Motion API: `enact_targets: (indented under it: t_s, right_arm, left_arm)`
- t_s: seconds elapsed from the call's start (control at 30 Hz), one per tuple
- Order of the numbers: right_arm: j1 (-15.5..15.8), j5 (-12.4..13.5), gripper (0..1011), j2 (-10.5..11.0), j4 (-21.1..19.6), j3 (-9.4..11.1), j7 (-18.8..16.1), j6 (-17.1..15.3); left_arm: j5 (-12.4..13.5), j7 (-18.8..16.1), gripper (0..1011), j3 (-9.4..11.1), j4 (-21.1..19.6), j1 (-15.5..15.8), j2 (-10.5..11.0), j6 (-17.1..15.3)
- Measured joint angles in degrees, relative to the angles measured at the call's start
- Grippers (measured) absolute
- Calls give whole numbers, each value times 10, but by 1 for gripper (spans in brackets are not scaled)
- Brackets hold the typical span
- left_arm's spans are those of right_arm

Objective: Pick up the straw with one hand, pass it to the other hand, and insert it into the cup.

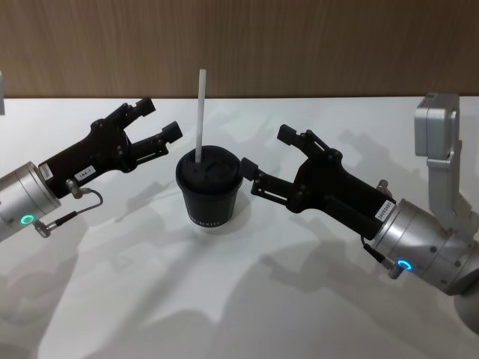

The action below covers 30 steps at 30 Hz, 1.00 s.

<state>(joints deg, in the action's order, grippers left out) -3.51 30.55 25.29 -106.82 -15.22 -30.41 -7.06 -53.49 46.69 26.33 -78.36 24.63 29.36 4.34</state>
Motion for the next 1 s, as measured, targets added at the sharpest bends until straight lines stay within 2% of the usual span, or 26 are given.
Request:
enact_targets:
  t_s: [1.0]
  right_arm:
    - [0, 0, 1001, 0, 0, 0, 0, 0]
  left_arm:
    - [0, 0, 1002, 0, 0, 0, 0, 0]
